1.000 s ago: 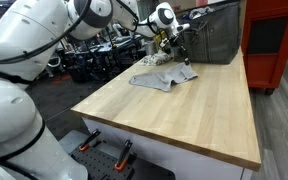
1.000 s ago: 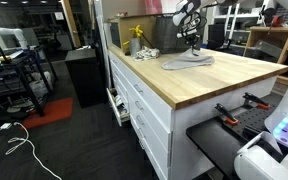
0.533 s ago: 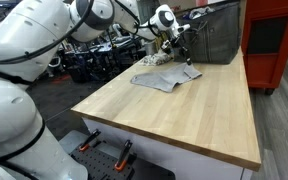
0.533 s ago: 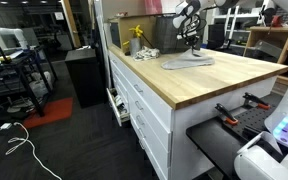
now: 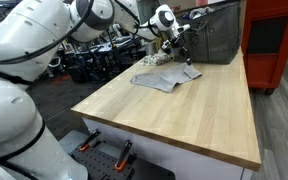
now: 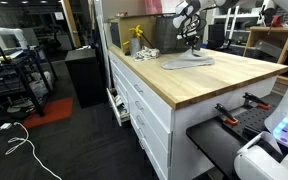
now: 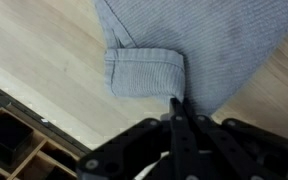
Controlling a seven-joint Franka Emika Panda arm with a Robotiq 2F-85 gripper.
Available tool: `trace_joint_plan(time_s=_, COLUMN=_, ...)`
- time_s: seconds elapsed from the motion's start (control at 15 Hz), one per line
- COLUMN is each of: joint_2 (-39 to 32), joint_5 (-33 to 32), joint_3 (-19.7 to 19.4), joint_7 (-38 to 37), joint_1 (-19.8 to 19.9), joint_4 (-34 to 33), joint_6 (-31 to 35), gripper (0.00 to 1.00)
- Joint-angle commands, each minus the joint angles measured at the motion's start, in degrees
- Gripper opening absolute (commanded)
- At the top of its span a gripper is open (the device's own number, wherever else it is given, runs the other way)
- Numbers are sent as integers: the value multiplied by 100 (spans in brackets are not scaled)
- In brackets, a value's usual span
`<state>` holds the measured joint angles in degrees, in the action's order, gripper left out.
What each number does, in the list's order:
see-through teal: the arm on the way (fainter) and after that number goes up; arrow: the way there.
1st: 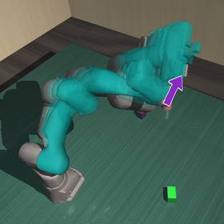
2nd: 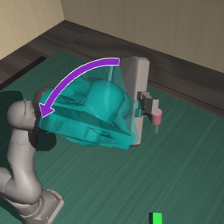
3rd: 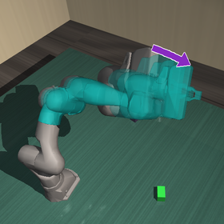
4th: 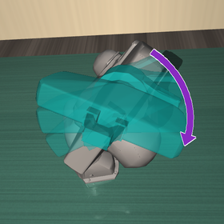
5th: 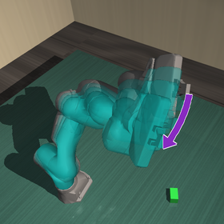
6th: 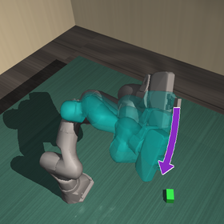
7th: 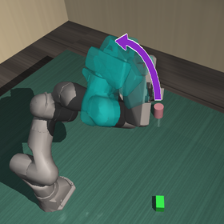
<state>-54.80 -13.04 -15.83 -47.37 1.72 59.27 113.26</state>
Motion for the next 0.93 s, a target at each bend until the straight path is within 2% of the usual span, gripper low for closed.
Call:
trace_joint_plan(time_s=0.0, joint_2=144, joint_5=-44, joint_3=-56, joint_7=-90, joint_1=-4, joint_4=198, joint_6=153, gripper=35)
trace_joint_plan(time_s=0.53, joint_2=582, joint_5=-352, joint_3=-520, joint_7=-745, joint_1=-187, joint_4=1053, joint_6=1439, gripper=94)
trace_joint_plan(time_s=0.6, joint_2=684, joint_5=-415, joint_3=-578, joint_7=-866, joint_1=-232, joint_4=1240, joint_6=1633, gripper=99)
trace_joint_plan(time_s=0.73, joint_2=992, joint_5=-516, joint_3=-660, joint_7=-974, joint_1=-337, joint_4=1743, joint_6=1929, gripper=100)
trace_joint_plan(time_s=0.87, joint_2=1366, joint_5=-519, joint_3=-599, joint_7=-777, joint_1=-344, joint_4=2257, joint_6=2065, gripper=100)
